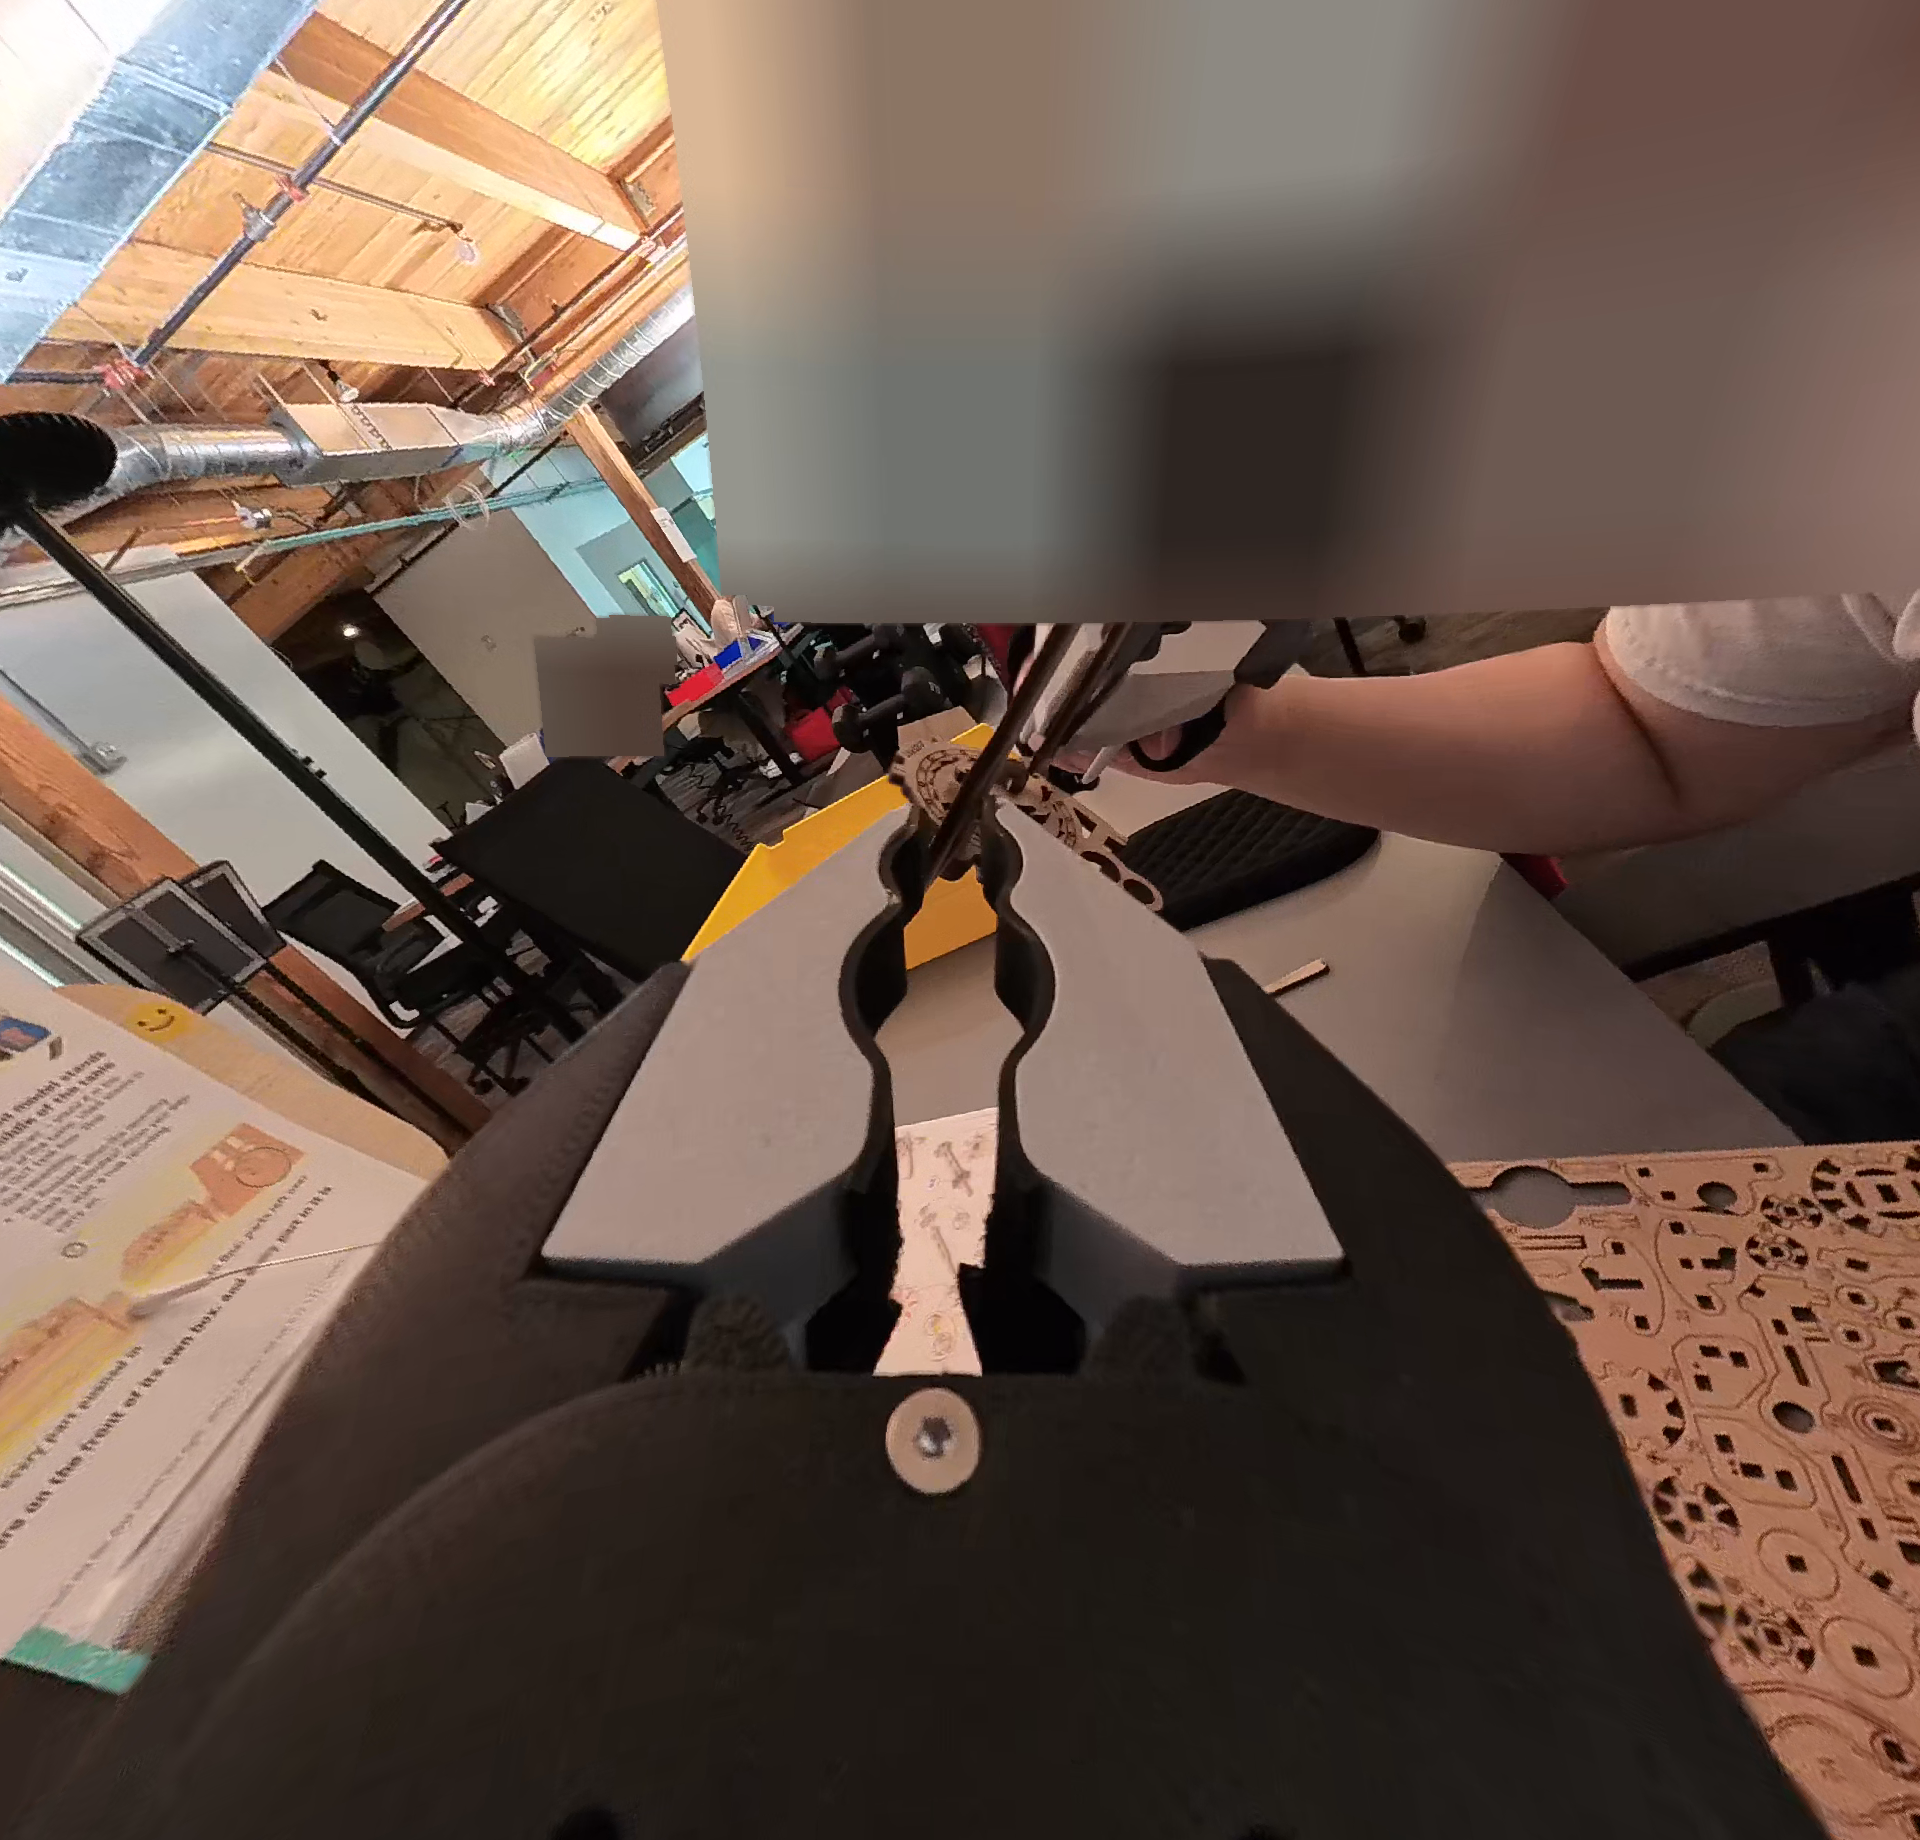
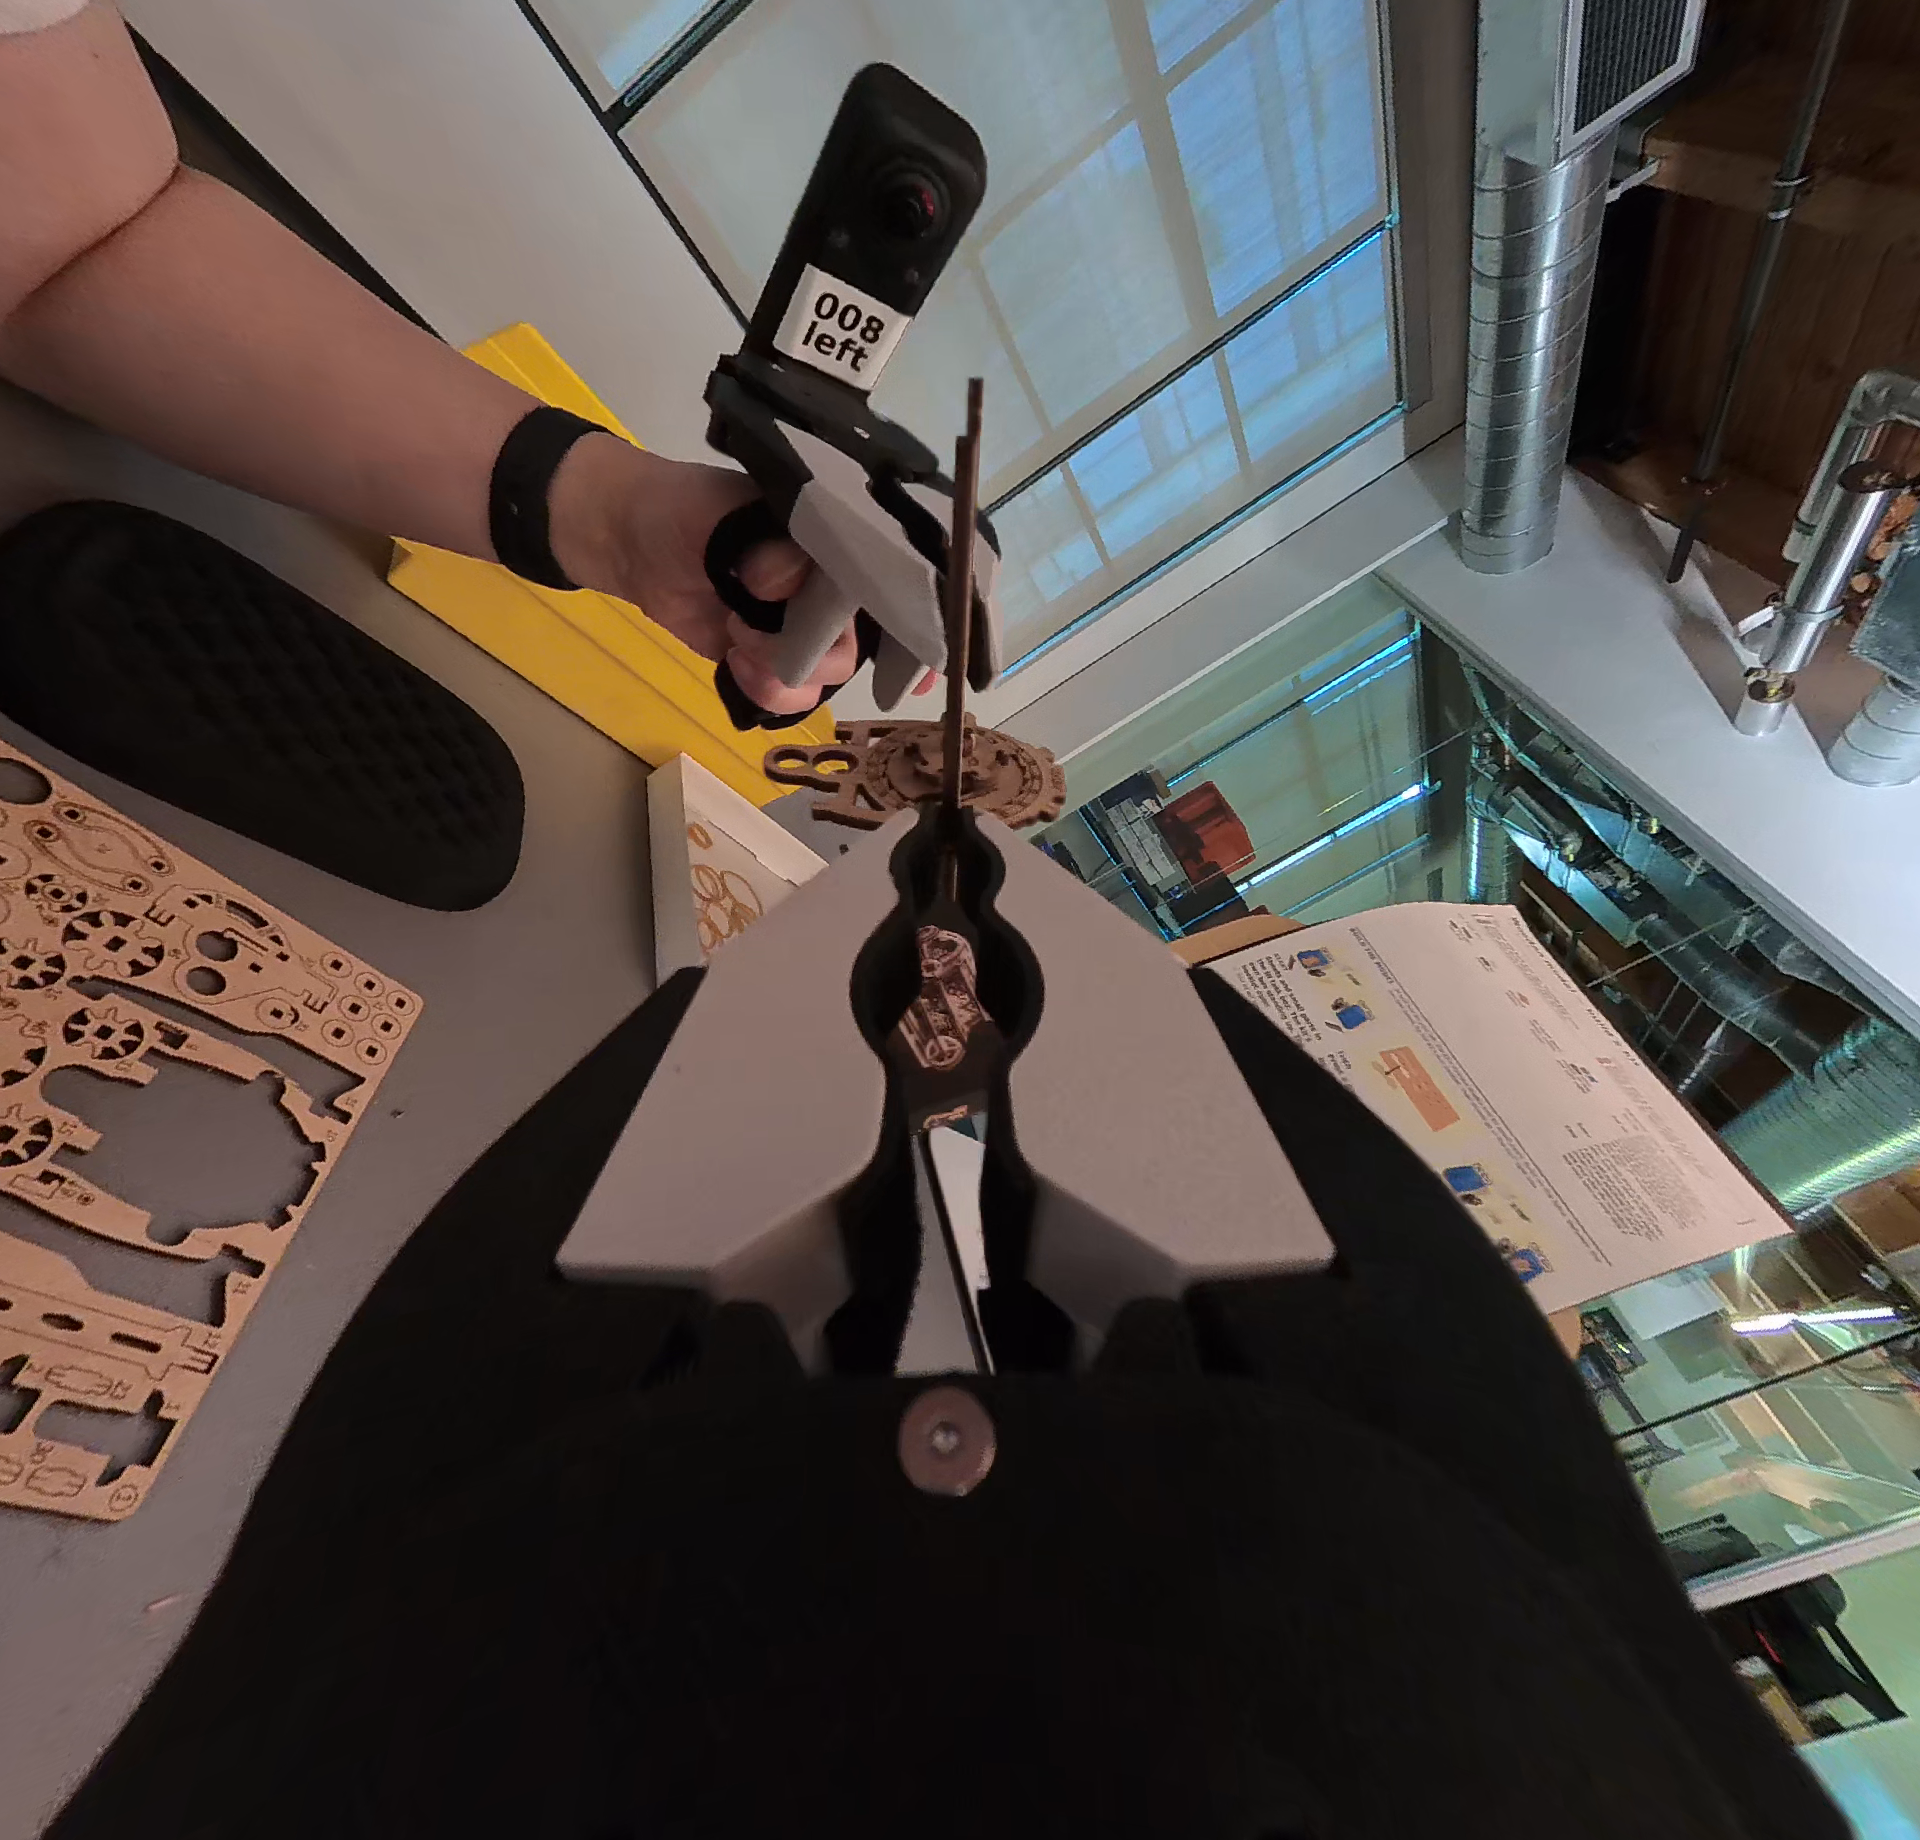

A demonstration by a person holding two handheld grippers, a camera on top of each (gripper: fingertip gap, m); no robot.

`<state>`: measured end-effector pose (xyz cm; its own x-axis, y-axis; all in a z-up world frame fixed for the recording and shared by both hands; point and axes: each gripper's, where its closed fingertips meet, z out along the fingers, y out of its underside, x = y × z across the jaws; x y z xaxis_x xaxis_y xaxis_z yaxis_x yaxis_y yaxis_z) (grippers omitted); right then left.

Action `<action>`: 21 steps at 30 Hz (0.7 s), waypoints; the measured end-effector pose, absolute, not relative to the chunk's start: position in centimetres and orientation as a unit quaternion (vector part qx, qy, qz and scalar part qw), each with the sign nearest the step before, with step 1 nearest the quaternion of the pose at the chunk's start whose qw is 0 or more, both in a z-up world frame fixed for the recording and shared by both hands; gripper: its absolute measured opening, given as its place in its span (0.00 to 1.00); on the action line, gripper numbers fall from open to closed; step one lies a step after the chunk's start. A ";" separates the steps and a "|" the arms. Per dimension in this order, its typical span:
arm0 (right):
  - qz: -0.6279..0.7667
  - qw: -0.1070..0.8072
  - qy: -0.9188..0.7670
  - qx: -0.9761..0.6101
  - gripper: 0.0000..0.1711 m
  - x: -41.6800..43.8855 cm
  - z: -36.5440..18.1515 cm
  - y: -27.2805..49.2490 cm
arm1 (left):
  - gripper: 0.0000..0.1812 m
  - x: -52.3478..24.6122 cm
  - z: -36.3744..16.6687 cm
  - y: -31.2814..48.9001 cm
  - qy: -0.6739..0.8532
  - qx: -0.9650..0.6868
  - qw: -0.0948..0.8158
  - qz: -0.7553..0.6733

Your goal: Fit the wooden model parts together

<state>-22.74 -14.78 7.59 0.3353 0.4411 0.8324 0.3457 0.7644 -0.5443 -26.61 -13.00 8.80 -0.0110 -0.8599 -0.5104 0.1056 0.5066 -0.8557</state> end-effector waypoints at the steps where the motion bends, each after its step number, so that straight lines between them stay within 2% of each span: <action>1: 0.031 0.743 -0.574 -0.342 0.00 -22.7 7.6 -14.8 | 0.04 -26.6 8.8 -13.0 0.595 -0.318 0.626 -0.390; 16: 0.043 0.760 -0.569 -0.312 0.00 -21.5 8.1 -15.4 | 0.08 -26.6 8.8 -13.2 0.596 -0.305 0.636 -0.384; 21: 0.103 0.762 -0.562 -0.305 0.00 -21.5 8.2 -16.0 | 0.08 -25.9 8.3 -13.7 0.609 -0.298 0.645 -0.352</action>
<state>-21.51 -15.95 8.19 0.3464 0.5007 0.7933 0.1860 0.7922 -0.5813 -25.92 -13.66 8.32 0.0102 -0.8171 -0.5764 0.0905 0.5748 -0.8133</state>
